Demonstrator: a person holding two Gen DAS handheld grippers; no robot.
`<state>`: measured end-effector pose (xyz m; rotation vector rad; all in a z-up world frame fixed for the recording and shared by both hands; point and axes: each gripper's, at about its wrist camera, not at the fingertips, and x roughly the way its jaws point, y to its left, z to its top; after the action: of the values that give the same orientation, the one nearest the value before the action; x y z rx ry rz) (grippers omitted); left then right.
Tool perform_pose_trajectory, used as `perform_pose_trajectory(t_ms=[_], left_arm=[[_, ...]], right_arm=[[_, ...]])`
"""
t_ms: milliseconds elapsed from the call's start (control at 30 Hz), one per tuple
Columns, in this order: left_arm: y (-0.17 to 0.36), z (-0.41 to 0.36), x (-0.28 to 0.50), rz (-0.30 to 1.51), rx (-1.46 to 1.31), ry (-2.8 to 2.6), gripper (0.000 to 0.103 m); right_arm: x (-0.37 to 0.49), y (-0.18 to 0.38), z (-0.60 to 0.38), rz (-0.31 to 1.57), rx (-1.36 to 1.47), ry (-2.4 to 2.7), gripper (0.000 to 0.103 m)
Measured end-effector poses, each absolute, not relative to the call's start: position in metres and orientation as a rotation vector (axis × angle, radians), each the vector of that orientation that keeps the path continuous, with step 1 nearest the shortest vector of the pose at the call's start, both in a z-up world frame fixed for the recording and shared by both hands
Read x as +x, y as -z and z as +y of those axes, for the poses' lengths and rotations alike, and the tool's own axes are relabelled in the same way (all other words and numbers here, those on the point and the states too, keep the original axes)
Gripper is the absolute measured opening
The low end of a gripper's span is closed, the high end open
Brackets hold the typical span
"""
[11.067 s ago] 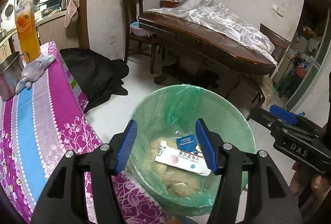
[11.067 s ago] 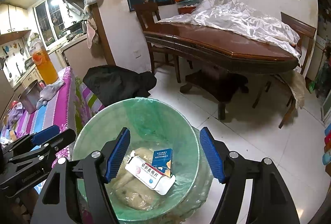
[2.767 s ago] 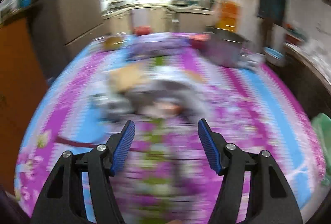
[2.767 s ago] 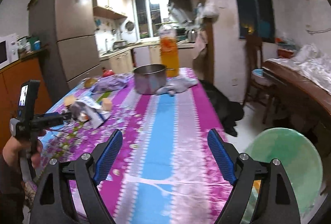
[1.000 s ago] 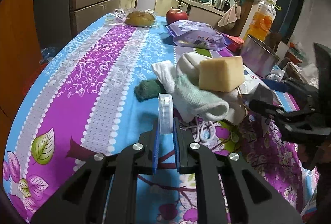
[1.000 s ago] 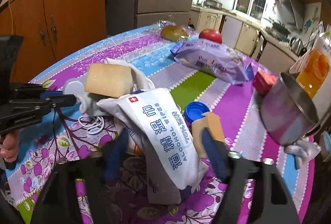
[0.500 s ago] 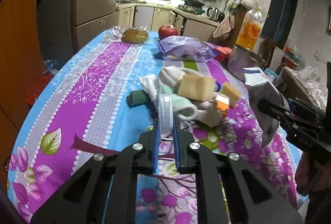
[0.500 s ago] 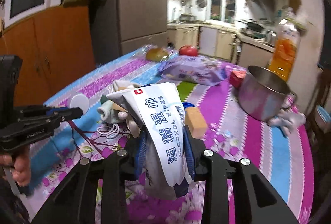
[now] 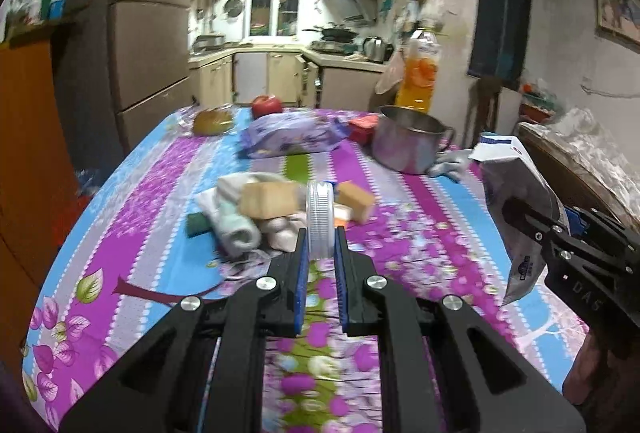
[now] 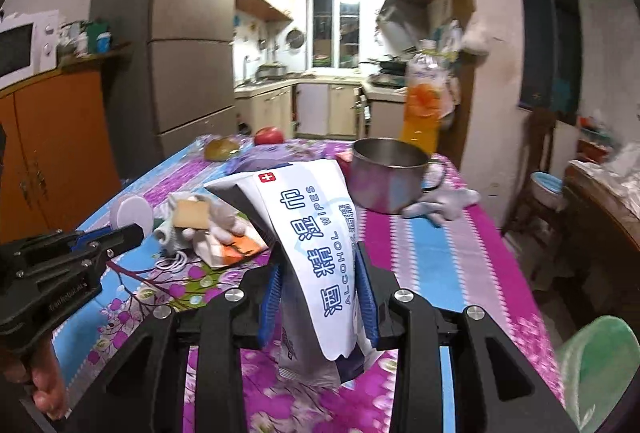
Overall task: Collect trash
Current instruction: 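Carry the clear lid with the left tool while the right tool carries the alcohol-wipes packet to the bin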
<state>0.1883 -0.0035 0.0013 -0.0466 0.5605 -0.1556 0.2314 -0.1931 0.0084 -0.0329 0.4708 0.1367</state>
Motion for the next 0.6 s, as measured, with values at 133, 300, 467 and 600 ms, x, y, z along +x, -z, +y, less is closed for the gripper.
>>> perform_pose_trajectory(t_ms=[133,300,467,600], left_arm=[[-0.008,-0.03,0.181,0.55,-0.025,0.205,0.011],[-0.019,-0.065,0.174,0.529,-0.012,0.268,0.011],[-0.025,-0.1,0.169,0.519,0.012,0.334,0.011],[-0.029,-0.134,0.164,0.513,0.033,0.395,0.011]], right_arm=[[0.21,-0.018,-0.217,0.454,-0.012,-0.082,0.035],[0.184,-0.025,-0.257,0.437,0.015,0.005,0.035],[0.16,-0.033,-0.301,0.422,0.042,0.09,0.035],[0.14,-0.038,-0.336,0.41,0.06,0.152,0.035]])
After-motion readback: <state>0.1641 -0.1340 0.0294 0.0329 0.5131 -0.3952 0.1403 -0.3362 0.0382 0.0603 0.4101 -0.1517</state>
